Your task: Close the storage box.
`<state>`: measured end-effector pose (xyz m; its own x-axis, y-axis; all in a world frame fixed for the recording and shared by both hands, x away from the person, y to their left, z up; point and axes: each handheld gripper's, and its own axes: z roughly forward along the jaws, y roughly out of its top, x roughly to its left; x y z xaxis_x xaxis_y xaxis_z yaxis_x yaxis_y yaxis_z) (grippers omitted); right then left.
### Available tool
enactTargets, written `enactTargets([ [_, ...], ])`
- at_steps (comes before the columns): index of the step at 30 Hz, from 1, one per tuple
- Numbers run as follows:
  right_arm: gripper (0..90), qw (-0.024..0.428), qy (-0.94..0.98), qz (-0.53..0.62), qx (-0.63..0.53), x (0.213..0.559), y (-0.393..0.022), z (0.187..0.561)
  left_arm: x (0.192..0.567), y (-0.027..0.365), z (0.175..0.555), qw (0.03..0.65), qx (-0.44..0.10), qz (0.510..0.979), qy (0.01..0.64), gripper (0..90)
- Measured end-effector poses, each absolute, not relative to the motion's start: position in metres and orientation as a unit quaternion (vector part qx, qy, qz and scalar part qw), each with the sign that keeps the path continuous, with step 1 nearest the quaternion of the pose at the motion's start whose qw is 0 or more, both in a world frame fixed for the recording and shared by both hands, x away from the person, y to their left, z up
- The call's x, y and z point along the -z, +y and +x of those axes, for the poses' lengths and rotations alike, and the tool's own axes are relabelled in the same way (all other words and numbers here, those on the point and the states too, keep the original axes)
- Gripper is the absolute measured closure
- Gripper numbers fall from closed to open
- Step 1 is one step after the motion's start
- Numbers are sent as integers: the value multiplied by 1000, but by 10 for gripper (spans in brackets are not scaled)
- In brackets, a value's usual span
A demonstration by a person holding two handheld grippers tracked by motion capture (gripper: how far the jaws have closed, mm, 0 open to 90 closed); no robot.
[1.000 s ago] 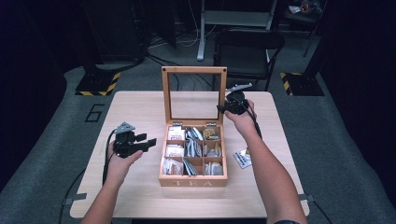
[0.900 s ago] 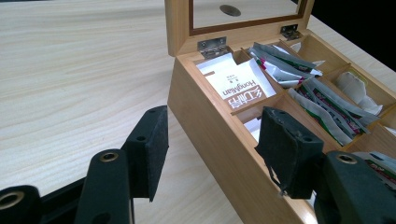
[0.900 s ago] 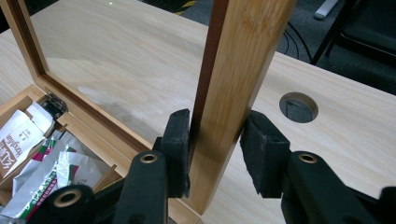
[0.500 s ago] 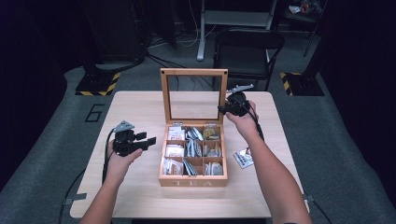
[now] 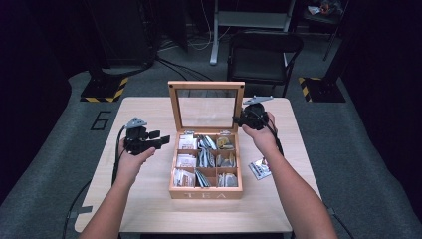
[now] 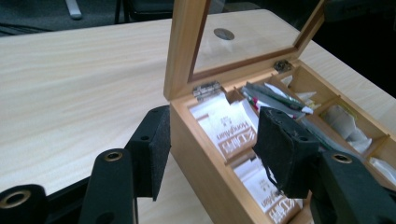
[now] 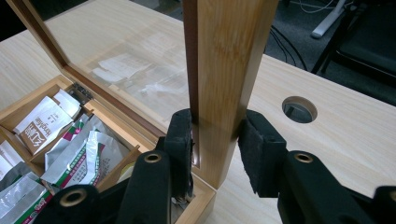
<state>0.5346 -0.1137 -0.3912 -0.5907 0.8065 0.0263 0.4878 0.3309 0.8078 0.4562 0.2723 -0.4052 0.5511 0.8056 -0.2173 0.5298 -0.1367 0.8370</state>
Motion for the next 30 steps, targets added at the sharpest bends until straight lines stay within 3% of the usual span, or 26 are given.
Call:
enactTargets([
  [15,644,199,791,397,-420,393,-116,523,371,251,486,473,-174,753,423,468],
  [30,637,196,791,392,-427,396,-118,518,360,236,495,467,-204,756,410,580],
])
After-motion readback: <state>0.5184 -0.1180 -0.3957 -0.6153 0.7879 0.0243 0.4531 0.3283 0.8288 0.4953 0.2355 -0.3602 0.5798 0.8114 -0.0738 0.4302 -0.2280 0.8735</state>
